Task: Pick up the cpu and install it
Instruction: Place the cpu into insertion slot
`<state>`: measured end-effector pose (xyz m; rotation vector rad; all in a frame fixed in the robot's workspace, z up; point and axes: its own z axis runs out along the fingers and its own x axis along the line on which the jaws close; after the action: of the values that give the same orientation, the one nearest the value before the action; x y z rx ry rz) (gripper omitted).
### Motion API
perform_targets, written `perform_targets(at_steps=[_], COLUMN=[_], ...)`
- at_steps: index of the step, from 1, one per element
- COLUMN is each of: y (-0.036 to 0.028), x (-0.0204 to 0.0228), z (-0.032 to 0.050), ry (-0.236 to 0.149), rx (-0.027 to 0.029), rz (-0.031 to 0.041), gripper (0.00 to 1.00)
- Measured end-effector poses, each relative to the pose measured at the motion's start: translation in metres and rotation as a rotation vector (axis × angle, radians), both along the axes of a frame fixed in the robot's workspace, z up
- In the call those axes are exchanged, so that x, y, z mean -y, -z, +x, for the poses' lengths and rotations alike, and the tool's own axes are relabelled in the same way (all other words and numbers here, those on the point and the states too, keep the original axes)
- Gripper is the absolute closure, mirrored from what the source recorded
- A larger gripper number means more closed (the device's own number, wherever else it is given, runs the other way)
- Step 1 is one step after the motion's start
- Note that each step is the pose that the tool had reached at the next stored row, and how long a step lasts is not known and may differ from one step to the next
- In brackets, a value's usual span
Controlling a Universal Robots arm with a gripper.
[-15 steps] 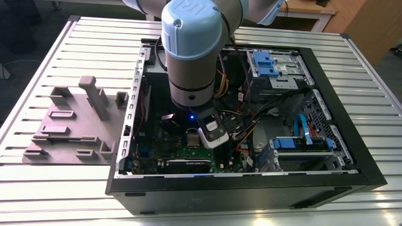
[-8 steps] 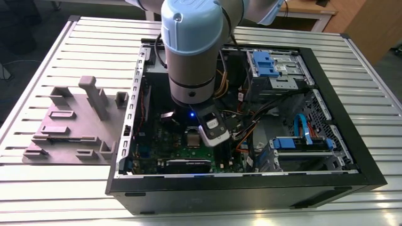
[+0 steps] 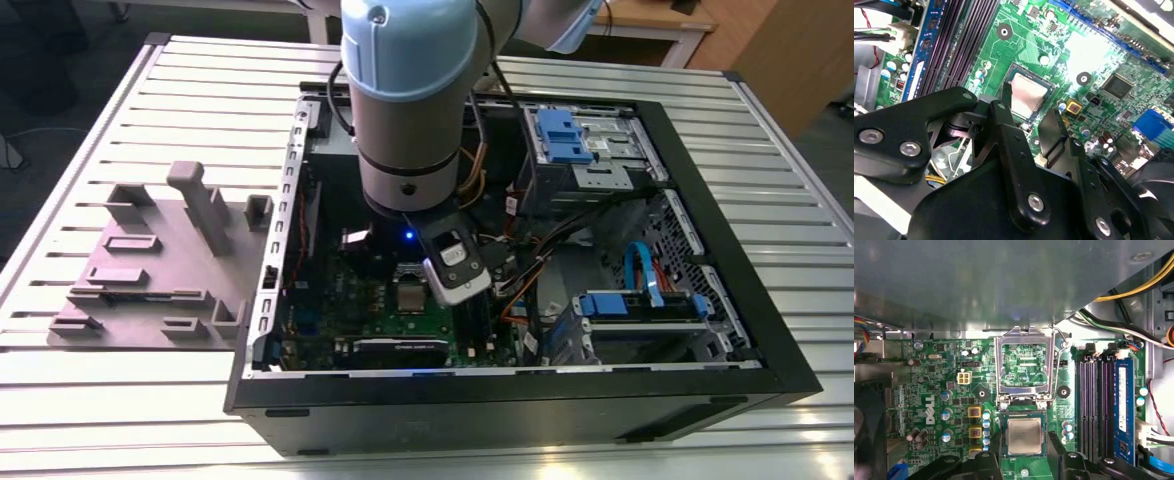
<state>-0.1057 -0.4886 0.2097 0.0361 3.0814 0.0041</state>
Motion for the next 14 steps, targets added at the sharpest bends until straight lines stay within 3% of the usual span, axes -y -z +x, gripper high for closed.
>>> perform_targets(at_steps=[6, 8, 9, 14], y=[-0.0006, -0.0007, -0.0008, -0.0011], x=[0.0000, 0.0000, 0.0001, 0.0000], z=[0.0000, 0.0000, 0.0000, 0.0000], ry=[0.000, 0.000, 0.000, 0.000], rx=[-0.0002, -0.0002, -0.0002, -0.0002], rz=[-0.0004, -0.0004, -0.0004, -0.0004], gripper=[0.53, 0.65, 0.65, 0.89])
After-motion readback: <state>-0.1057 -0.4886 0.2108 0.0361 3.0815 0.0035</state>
